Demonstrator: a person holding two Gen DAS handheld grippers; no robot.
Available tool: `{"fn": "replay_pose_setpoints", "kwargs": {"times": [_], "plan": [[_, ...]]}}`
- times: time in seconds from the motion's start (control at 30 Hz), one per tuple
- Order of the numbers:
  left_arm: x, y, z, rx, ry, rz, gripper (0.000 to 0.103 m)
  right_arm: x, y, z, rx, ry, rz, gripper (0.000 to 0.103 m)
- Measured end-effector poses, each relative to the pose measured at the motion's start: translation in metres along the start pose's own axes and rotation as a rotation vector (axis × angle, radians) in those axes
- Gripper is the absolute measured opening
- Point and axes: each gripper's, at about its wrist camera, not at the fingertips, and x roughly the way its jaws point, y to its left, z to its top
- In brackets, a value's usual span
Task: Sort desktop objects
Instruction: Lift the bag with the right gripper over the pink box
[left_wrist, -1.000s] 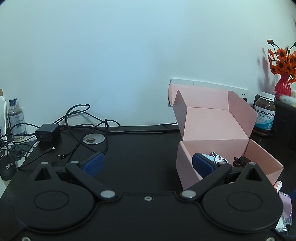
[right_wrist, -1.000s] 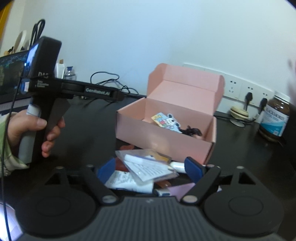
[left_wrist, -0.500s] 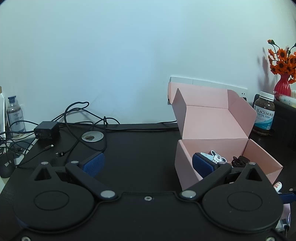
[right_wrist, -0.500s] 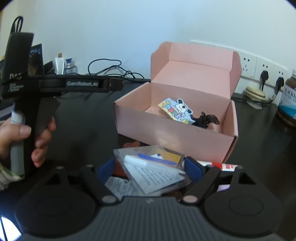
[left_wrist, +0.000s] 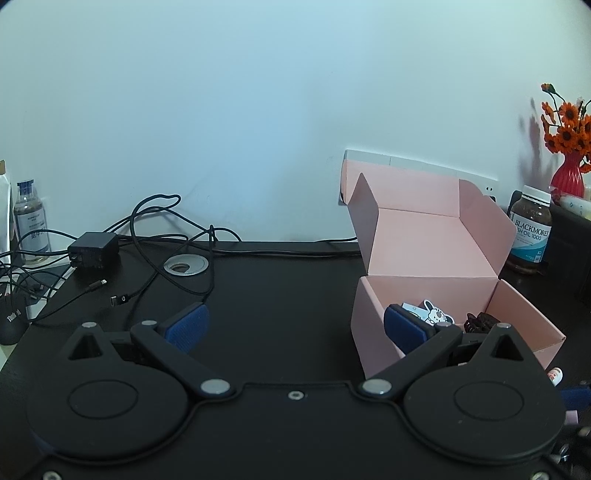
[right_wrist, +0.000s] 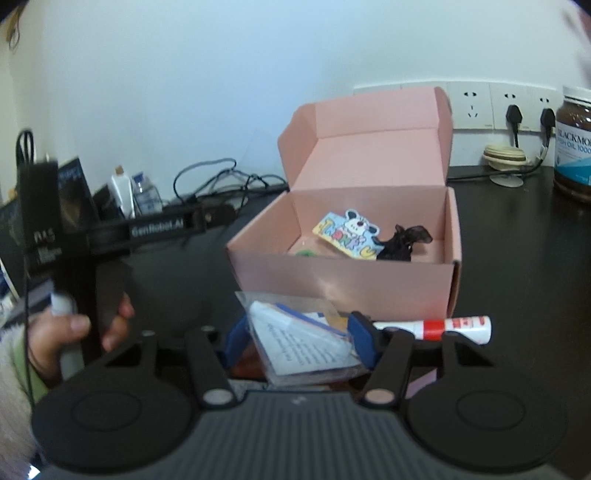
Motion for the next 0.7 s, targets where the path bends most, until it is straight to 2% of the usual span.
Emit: {"fn": "replay_pose_setpoints", "kwargs": {"times": [0.37, 0.53, 0.7], "plan": [[0.0, 0.0, 0.001, 0.002, -0.001, 0.011, 0.103, -0.019, 0.001, 0.015, 0.022, -0.082, 0.015, 0.056], [0.001, 0.0, 0.001, 0.0, 0.003, 0.014, 0.103, -0.028, 0.0, 0.033, -0.005, -0.135, -0.018, 0.056], [0.001, 0.003, 0.002, -0.008, -0.007, 0.039, 0.103, 0.0, -0.001, 0.061, -0.062, -0.106, -0.073, 0.056]]}}
